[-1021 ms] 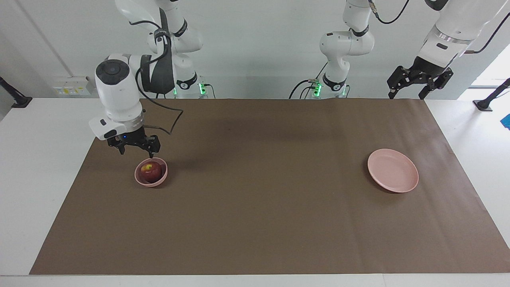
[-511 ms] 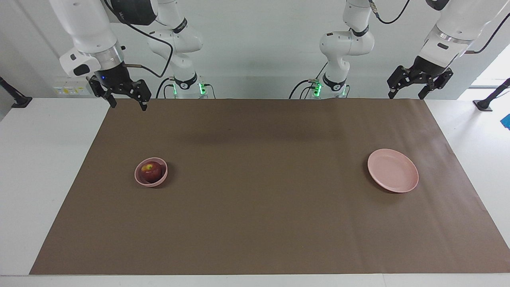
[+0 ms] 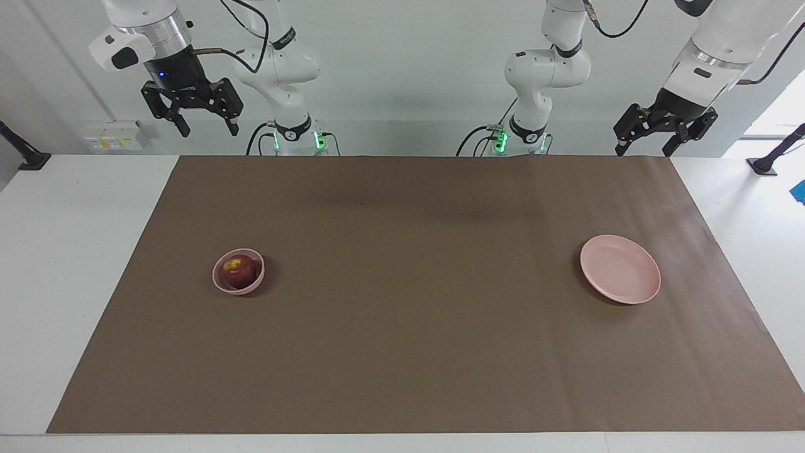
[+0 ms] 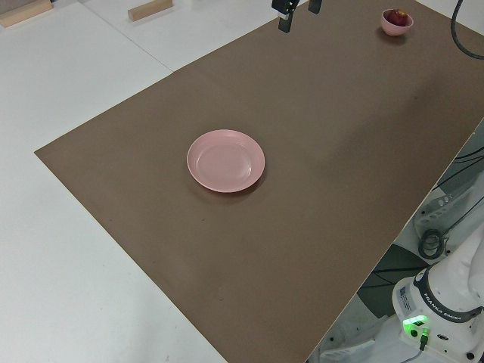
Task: Move apple from plate to bowl
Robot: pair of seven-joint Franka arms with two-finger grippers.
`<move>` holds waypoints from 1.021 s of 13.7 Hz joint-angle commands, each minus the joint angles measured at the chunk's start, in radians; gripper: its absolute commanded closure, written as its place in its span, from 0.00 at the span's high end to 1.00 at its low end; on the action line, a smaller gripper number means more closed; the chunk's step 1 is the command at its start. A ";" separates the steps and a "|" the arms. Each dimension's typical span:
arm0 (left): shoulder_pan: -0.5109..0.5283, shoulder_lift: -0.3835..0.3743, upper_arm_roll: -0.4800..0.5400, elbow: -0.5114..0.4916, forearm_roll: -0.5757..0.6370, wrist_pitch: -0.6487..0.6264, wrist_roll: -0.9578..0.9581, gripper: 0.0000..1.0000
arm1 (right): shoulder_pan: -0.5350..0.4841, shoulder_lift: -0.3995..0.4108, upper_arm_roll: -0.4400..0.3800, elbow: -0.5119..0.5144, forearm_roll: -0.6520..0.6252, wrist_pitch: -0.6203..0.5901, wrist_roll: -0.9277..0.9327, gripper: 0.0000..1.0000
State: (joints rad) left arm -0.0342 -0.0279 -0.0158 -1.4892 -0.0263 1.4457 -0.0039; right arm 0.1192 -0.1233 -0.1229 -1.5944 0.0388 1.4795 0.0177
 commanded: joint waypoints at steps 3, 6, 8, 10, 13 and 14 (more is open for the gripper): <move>0.007 -0.018 0.000 -0.011 -0.014 -0.013 0.002 1.00 | -0.016 0.070 0.003 0.076 -0.013 -0.030 -0.048 1.00; 0.008 -0.018 0.000 -0.011 -0.014 -0.013 0.002 1.00 | -0.013 0.065 0.002 0.068 -0.023 -0.028 -0.047 1.00; 0.008 -0.018 0.000 -0.011 -0.014 -0.013 0.002 1.00 | -0.015 0.064 0.000 0.068 -0.037 -0.031 -0.051 1.00; 0.008 -0.018 0.000 -0.011 -0.014 -0.013 0.002 1.00 | -0.015 0.067 0.003 0.079 -0.069 -0.050 -0.051 1.00; 0.007 -0.018 0.000 -0.011 -0.014 -0.013 0.002 1.00 | -0.013 0.064 0.002 0.080 -0.069 -0.088 -0.051 1.00; 0.008 -0.018 0.000 -0.011 -0.014 -0.013 0.002 1.00 | -0.013 0.062 0.002 0.080 -0.069 -0.082 -0.051 1.00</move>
State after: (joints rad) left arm -0.0341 -0.0279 -0.0158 -1.4892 -0.0266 1.4451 -0.0039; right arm 0.1122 -0.0674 -0.1234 -1.5357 -0.0198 1.4122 -0.0036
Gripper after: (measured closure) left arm 0.000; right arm 0.000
